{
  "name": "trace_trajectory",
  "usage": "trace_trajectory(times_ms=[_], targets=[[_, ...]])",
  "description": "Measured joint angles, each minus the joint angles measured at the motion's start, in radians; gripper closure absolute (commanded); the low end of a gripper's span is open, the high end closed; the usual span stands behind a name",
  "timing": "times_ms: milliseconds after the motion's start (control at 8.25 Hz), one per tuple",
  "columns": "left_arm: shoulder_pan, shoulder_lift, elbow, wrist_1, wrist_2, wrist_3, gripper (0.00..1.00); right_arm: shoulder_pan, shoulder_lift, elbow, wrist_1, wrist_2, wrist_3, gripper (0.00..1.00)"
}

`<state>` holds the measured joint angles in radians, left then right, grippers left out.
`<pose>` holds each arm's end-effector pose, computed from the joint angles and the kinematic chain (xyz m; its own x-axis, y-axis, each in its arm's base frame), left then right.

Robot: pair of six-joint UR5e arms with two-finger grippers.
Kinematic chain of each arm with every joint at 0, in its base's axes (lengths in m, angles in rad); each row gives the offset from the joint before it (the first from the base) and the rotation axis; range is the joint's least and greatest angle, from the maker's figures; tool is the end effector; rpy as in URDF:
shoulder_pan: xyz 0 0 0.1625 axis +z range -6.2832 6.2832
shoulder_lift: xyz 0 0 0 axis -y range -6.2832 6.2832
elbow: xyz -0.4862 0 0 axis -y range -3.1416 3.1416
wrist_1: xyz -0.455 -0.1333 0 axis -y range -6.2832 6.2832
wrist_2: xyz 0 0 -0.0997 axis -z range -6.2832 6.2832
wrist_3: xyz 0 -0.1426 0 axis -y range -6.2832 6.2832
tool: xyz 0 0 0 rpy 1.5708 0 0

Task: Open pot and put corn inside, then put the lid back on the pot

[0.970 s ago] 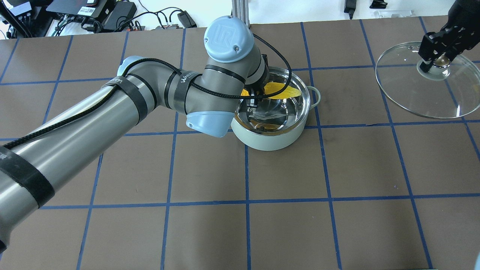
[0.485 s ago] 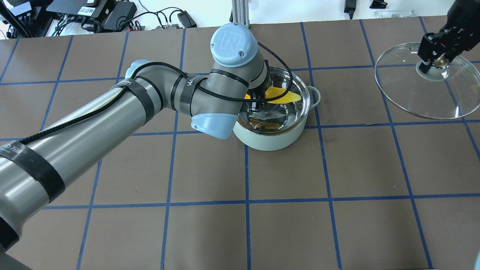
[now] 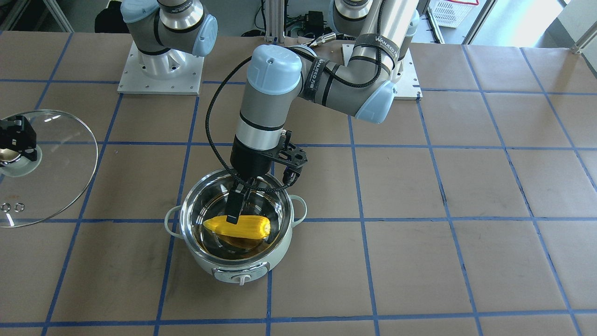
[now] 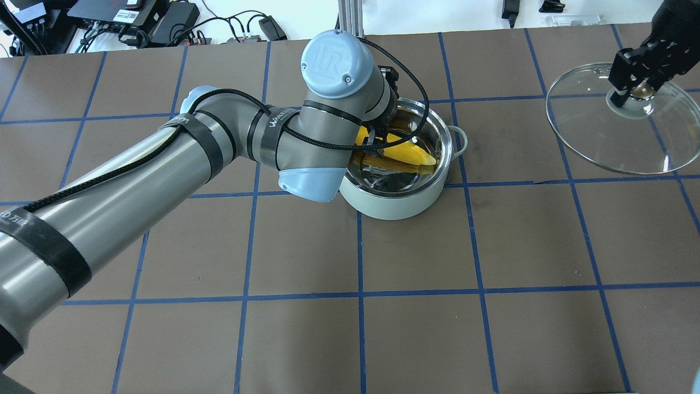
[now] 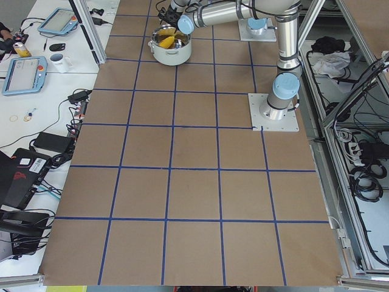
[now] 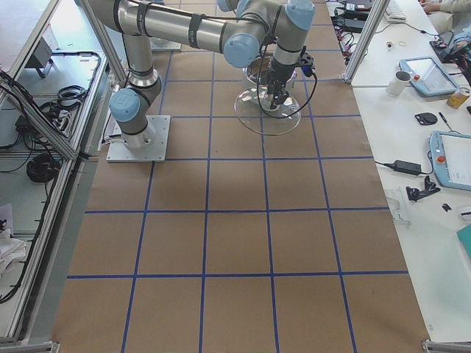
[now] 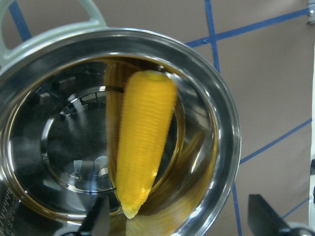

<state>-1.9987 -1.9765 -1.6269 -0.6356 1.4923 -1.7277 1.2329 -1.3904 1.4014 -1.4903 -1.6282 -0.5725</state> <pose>-0.4438 -0.6249 0.3254 -0.2254 -0.8696 0.4394 -0.9390 0.3142 0.1402 -0.0903 -0.6344 0.4849 -0.9720 -0.2349 -0.0015 -0.2337 0.9663 0.1077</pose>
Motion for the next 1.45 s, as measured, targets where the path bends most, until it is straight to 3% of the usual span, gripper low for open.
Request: trace_trajectory(times_ms=[364, 727, 1455], targets=[[0.014, 0.025, 0.001, 0.007, -0.017, 0.296, 0.0, 0.023, -0.004, -0.004, -0.005, 0.006, 0.051, 0.87], [0.109, 0.043, -0.004, -0.032, -0.035, 0.59, 0.0, 0.124, -0.001, -0.019, -0.026, 0.018, 0.212, 0.87], [0.387, 0.197, 0.006, -0.371, -0.028, 1.209, 0.0, 0.445, 0.13, -0.023, -0.22, 0.08, 0.696, 0.87]])
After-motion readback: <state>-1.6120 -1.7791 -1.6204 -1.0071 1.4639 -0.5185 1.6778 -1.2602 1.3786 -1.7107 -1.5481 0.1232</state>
